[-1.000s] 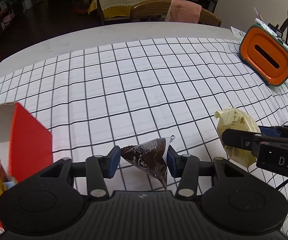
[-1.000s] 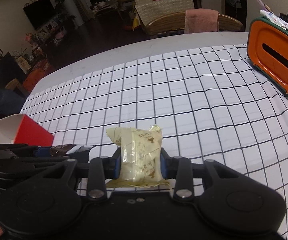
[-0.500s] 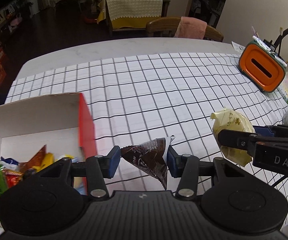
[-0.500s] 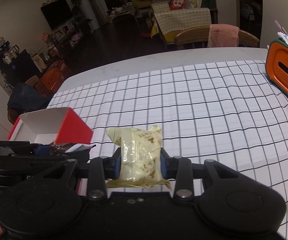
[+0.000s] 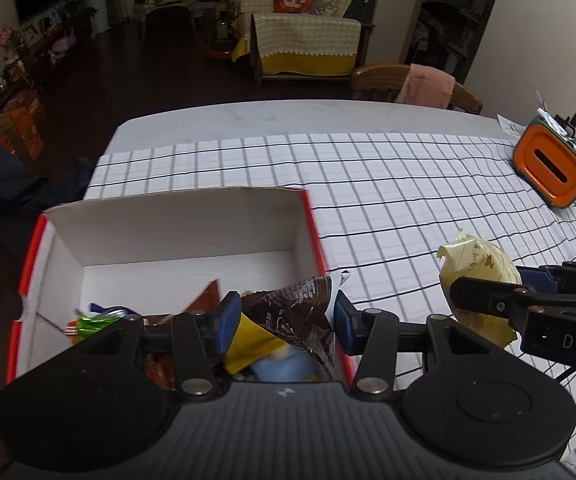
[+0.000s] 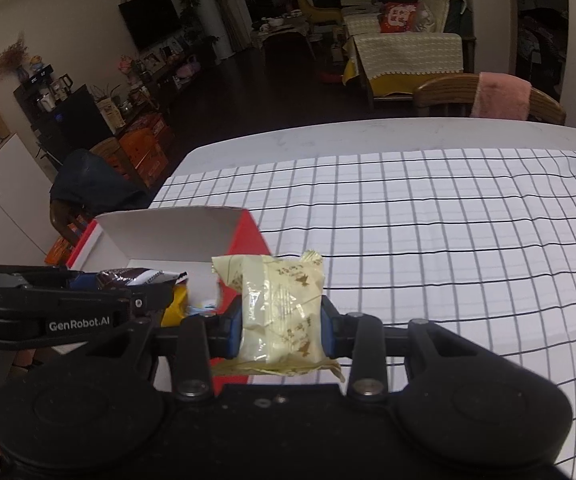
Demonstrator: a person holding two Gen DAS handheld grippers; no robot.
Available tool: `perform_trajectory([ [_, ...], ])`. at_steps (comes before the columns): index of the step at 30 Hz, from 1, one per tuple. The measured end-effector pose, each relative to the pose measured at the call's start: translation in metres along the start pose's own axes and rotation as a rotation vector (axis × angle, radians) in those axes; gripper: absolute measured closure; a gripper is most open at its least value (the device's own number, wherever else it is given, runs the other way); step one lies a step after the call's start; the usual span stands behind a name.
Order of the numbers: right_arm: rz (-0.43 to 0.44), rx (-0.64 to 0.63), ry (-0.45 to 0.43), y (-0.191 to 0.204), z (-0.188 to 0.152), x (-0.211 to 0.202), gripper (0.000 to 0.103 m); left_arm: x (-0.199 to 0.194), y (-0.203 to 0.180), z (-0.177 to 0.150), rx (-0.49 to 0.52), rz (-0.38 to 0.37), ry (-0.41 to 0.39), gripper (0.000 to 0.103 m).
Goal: Organize snacks
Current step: 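Carry the beige bun packet and brown chocolate over the box, then open both tools to drop the bun packet and chocolate into the box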
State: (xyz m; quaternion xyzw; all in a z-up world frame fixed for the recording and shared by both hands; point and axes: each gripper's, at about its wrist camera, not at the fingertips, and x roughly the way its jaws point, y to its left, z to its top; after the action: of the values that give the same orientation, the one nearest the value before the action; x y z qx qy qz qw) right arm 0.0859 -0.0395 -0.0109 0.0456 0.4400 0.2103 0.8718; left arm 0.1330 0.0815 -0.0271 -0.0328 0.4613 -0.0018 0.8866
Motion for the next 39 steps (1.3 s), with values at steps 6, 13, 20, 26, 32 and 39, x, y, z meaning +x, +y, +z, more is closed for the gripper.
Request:
perform_trajectory([
  [6,0.011,-0.036,0.012,0.035,-0.002,0.015,0.068,-0.006,0.041,-0.004,-0.021,0.031,-0.007,0.055],
  [13,0.017,-0.071,0.03,0.068,0.006,0.041,0.068,-0.006,0.082,-0.007,-0.045,0.065,-0.003,0.055],
  [20,0.002,-0.102,0.058,0.09,0.012,0.074,0.068,0.008,0.115,-0.008,-0.061,0.11,0.02,0.055],
  [26,-0.017,-0.119,0.088,0.1,0.017,0.105,0.068,0.027,0.138,-0.005,-0.072,0.14,0.05,0.055],
  [32,-0.027,-0.158,0.132,0.108,0.018,0.131,0.068,0.046,0.146,0.0,-0.065,0.141,0.09,0.055],
  [39,-0.049,-0.201,0.177,0.116,0.009,0.149,0.068,0.062,0.146,0.004,-0.047,0.14,0.131,0.055],
])
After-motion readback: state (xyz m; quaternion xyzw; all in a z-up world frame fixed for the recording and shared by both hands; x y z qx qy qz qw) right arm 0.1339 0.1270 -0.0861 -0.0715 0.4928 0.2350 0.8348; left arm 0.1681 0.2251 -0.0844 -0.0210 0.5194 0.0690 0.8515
